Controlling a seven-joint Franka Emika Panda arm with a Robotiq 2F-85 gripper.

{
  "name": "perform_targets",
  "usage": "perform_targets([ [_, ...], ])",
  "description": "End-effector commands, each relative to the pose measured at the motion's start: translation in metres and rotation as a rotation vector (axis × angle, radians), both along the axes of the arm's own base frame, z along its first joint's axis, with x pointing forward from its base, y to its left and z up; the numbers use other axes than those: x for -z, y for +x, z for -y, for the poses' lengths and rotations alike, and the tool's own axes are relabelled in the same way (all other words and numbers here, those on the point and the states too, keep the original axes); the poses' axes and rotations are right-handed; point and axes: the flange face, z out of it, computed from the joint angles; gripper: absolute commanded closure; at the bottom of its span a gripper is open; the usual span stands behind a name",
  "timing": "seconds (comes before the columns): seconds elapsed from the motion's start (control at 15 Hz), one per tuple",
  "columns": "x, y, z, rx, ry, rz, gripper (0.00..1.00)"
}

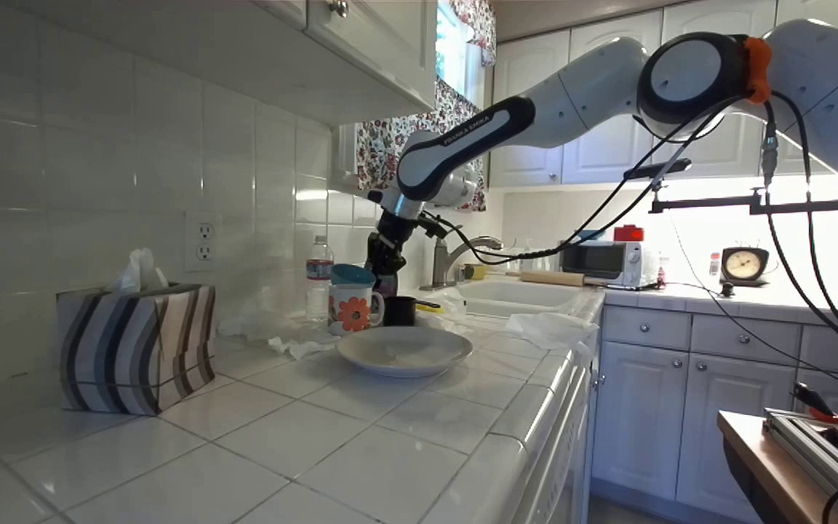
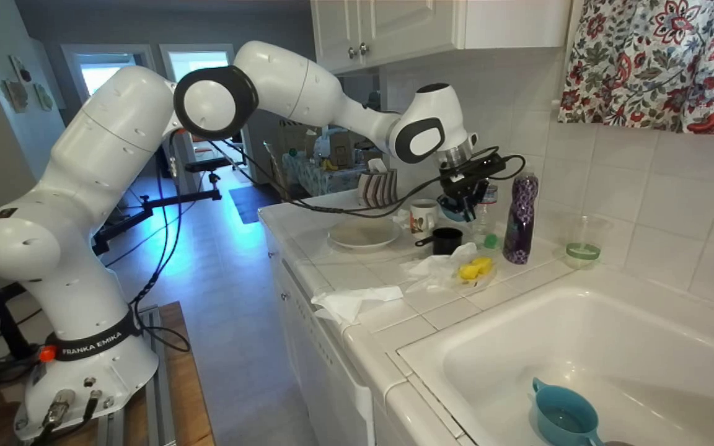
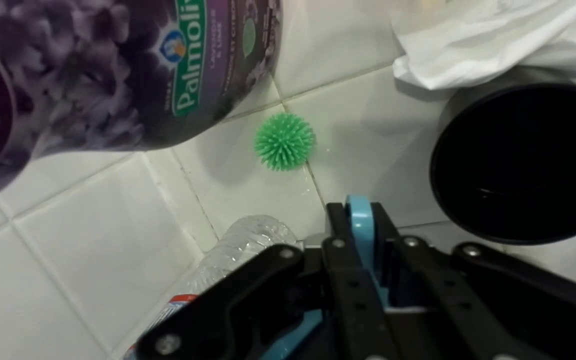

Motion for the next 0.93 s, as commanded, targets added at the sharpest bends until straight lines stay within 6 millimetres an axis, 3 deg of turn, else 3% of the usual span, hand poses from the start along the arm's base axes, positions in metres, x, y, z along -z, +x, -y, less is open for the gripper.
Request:
perform_targets([
  [0.0, -0.016, -0.022, -0.01, 0.025, -0.023, 0.019, 0.97],
  [0.87, -0.033, -0.038, -0.038, -0.014, -0.148, 0.122, 0.97],
])
